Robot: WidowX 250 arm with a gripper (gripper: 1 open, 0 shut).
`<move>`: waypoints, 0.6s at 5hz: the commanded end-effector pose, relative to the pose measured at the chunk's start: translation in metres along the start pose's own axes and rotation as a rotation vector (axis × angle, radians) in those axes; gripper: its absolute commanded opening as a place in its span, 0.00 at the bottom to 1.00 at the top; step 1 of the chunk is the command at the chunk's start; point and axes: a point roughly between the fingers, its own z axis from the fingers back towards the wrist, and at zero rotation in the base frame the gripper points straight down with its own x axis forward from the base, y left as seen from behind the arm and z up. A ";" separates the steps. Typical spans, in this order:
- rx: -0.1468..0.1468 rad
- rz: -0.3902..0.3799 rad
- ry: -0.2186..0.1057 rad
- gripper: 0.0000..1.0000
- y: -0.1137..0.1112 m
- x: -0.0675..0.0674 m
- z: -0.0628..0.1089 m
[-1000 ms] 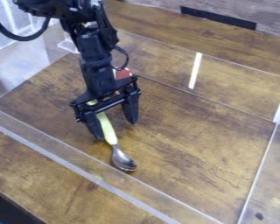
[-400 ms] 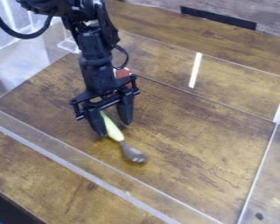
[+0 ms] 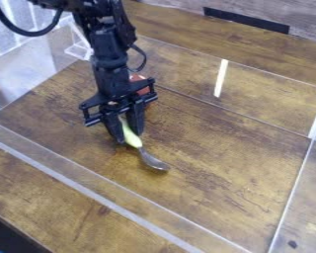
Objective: Move the green spoon to the right side of the table
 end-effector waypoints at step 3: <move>-0.054 -0.271 -0.066 0.00 -0.040 -0.037 0.052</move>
